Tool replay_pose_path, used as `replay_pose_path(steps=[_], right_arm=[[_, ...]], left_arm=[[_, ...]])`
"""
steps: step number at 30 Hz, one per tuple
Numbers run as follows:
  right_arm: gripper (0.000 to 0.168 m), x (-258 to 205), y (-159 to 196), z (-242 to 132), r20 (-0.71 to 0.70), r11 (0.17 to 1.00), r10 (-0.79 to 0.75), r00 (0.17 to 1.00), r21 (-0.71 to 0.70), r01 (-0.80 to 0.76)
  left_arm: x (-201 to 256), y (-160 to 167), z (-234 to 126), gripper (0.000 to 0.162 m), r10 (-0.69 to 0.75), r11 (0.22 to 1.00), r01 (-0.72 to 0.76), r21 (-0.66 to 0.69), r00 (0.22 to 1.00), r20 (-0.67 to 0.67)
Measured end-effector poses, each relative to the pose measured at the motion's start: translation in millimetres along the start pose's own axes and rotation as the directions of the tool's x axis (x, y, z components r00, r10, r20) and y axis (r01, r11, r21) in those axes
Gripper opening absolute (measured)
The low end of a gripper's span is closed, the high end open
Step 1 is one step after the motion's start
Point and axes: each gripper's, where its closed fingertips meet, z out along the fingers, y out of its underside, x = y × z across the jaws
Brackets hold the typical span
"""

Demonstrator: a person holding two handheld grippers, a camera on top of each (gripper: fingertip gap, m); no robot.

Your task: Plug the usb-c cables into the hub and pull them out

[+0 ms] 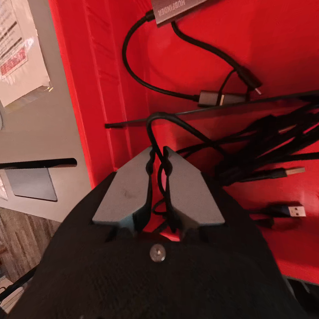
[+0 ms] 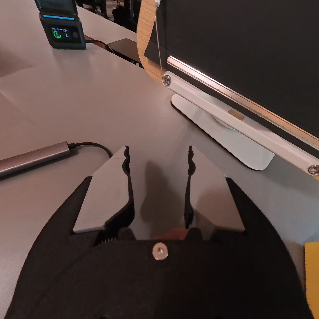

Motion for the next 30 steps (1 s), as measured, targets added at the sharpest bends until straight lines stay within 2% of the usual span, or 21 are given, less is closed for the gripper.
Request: replay_pose_path(steps=[2, 4, 6, 7, 9, 11, 14, 20, 23, 25, 27, 30], right_arm=[[0.064, 0, 0, 0, 0.010, 1.000, 0.013, 1.000, -0.001, -0.013], [0.063, -1, 1, 1, 0.023, 1.000, 0.016, 1.000, -0.007, -0.016], [0.064, -4, 1, 4, 0.030, 1.000, 0.006, 1.000, -0.013, -0.005], [0.064, -6, 0, 5, 0.031, 1.000, -0.004, 1.000, -0.015, 0.004], [0.064, -8, 0, 5, 0.027, 0.999, -0.028, 0.999, -0.015, 0.028], [0.063, -10, -1, 4, 0.019, 0.999, -0.052, 0.998, -0.009, 0.052], [0.063, -12, 0, 2, 0.020, 0.998, -0.060, 0.998, -0.009, 0.060], [0.063, -11, 2, 1, 0.031, 0.999, -0.042, 0.999, -0.017, 0.043], [0.064, -12, 3, 2, 0.036, 0.998, -0.049, 0.998, -0.028, 0.050], [0.064, -13, 3, 3, 0.035, 0.998, -0.058, 0.998, -0.027, 0.059], [0.064, -14, 3, 3, 0.035, 0.997, -0.065, 0.997, -0.029, 0.066], [0.064, -14, 3, 3, 0.035, 0.997, -0.067, 0.997, -0.030, 0.068]], left_arm=[[-2, -13, -22, 0.002, -0.010, 0.998, 0.011, 0.065, 1.000, -0.023], [2, -33, -66, 0.004, -0.024, 0.984, 0.039, 0.173, 0.996, -0.091], [-14, -50, -116, 0.005, -0.003, 0.958, 0.005, 0.286, 1.000, -0.010], [-26, -59, -139, 0.003, -0.015, 0.939, -0.006, 0.345, 0.998, 0.058], [-47, -73, -173, 0.001, -0.085, 0.899, 0.034, 0.436, 0.992, 0.098], [-43, -74, -174, 0.001, -0.059, 0.914, 0.023, 0.405, 0.995, 0.075], [-35, -69, -163, 0.001, -0.005, 0.938, -0.036, 0.345, 0.993, 0.119], [-41, -79, -173, 0.001, -0.052, 0.904, -0.055, 0.423, 0.970, 0.236], [-57, -91, -197, 0.001, -0.114, 0.850, -0.067, 0.523, 0.945, 0.307], [-48, -103, -214, 0.001, -0.076, 0.801, -0.114, 0.587, 0.954, 0.288], [-57, -108, -229, 0.001, -0.100, 0.781, -0.167, 0.602, 0.918, 0.384], [-67, -121, -264, 0.001, -0.169, 0.691, -0.260, 0.674, 0.849, 0.501]])
